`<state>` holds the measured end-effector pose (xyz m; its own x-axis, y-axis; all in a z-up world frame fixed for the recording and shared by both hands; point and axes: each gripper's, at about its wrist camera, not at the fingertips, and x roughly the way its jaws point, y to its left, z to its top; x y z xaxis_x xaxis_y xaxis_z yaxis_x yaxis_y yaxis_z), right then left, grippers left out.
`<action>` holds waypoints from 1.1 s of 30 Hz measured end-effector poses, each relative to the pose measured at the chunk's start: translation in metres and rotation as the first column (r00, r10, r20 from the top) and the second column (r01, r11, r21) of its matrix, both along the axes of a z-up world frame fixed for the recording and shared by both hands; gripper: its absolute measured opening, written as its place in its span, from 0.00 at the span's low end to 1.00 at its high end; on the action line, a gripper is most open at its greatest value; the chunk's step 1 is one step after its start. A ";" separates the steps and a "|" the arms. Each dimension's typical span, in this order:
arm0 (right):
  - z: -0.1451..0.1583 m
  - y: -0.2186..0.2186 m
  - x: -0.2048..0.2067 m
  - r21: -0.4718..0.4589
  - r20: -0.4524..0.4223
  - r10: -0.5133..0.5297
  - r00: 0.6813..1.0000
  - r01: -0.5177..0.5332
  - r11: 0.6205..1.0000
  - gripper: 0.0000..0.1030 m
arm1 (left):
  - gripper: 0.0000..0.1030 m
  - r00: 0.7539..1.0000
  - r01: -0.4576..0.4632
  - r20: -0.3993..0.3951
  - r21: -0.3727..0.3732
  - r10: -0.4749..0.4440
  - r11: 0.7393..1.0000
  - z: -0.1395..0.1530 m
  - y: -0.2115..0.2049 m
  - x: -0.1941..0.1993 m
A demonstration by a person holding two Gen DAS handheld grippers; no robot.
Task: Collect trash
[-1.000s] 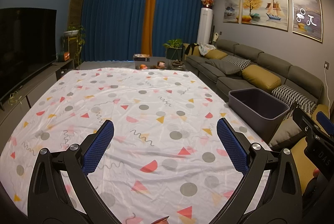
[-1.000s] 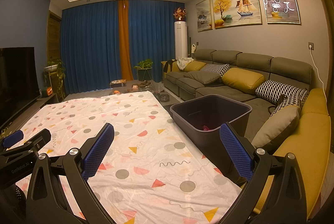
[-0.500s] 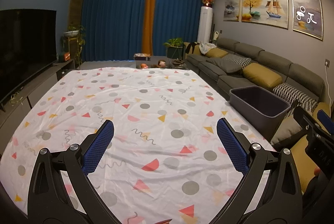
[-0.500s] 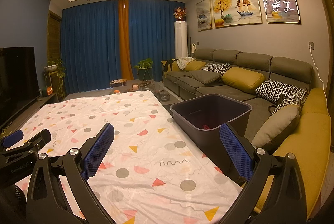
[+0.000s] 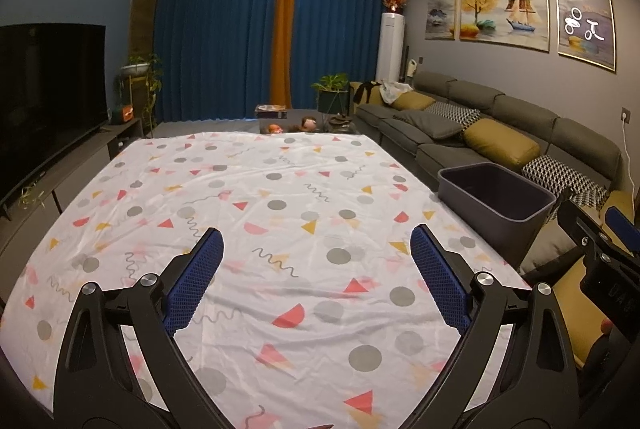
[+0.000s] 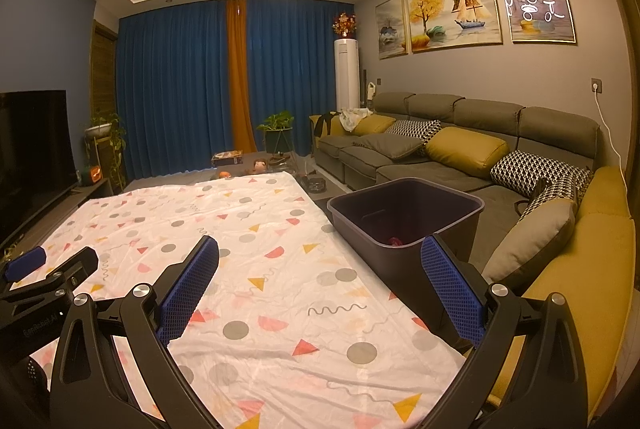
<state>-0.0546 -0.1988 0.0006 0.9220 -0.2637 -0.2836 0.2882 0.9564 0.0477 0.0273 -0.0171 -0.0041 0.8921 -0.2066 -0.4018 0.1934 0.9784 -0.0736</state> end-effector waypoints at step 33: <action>0.002 0.000 0.000 0.007 0.006 -0.002 1.000 0.002 1.000 0.95 | 0.94 0.999 -0.033 -0.036 -0.016 0.032 0.999 0.002 0.012 0.010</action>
<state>-0.0546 -0.1991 0.0027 0.9232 -0.2636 -0.2795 0.2898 0.9554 0.0562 0.0376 -0.0049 -0.0022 0.8834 -0.1847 -0.4307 0.1585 0.9826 -0.0964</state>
